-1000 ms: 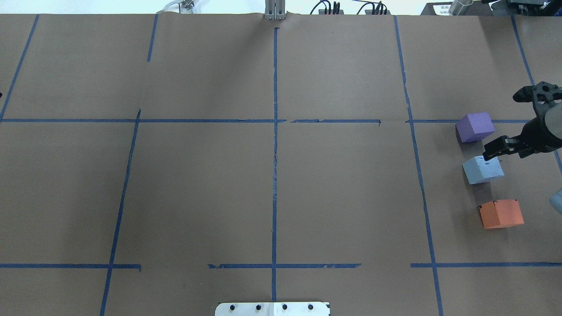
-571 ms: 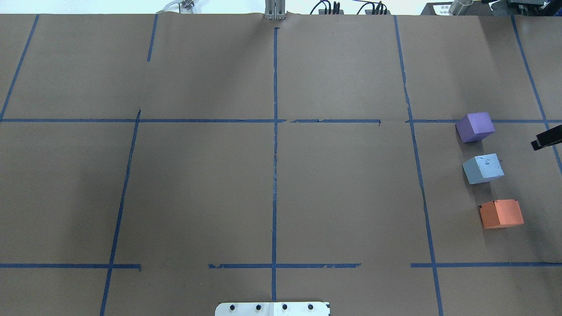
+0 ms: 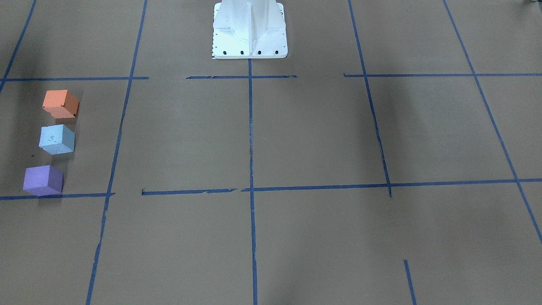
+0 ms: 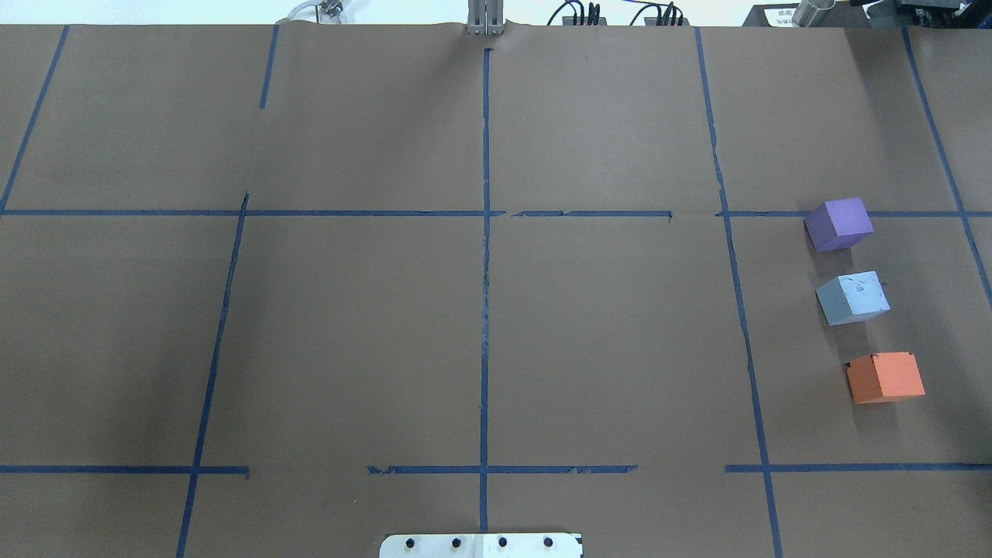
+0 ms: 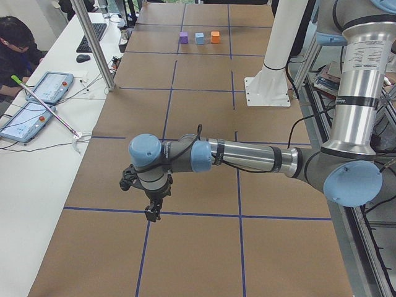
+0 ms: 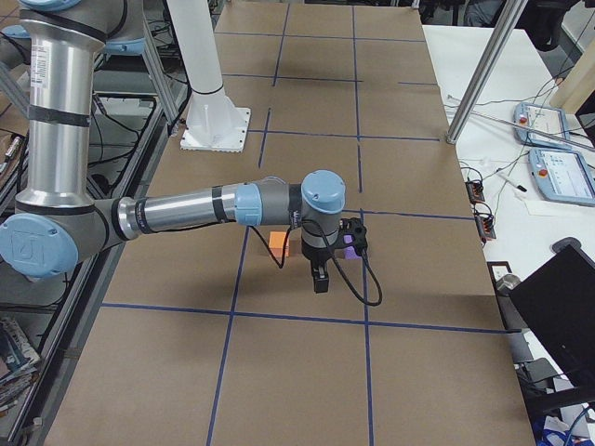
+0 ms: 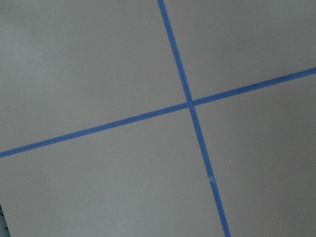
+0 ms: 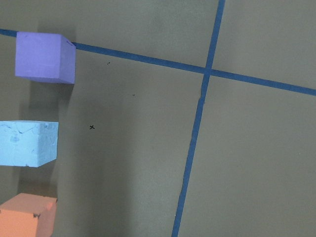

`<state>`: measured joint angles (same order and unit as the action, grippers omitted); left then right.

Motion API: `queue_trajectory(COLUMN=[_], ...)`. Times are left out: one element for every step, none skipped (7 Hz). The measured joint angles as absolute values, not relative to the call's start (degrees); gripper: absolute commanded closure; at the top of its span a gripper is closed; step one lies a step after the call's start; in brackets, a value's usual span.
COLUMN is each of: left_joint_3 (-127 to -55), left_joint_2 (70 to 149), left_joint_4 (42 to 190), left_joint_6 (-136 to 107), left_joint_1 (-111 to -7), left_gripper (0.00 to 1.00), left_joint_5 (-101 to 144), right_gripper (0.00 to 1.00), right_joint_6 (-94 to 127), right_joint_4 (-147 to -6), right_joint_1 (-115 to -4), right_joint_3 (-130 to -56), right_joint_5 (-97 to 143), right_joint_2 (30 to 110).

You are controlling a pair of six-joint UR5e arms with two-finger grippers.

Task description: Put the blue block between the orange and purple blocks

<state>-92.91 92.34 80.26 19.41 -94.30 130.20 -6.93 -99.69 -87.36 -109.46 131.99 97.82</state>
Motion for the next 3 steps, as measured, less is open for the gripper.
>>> queue_trajectory(left_joint_3=[-93.4,-94.0,-94.9], left_joint_2=[90.7,90.0,89.1], left_joint_4=[81.0,81.9,82.3], left_joint_6=[19.5,19.5,19.5], left_joint_1=[-94.7,-94.8,-94.9], left_gripper=[0.00,0.00,0.00], left_joint_5=[130.3,130.1,129.6], right_gripper=[0.00,0.00,0.00], right_joint_6=[-7.4,-7.5,-7.6], right_joint_4=[-100.8,-101.2,-101.3], right_joint_1=[-87.7,-87.8,-87.9], right_joint_3=[-109.7,-109.7,-109.8], right_joint_5=[132.0,131.9,131.9], right_joint_2=[97.9,98.0,98.1])
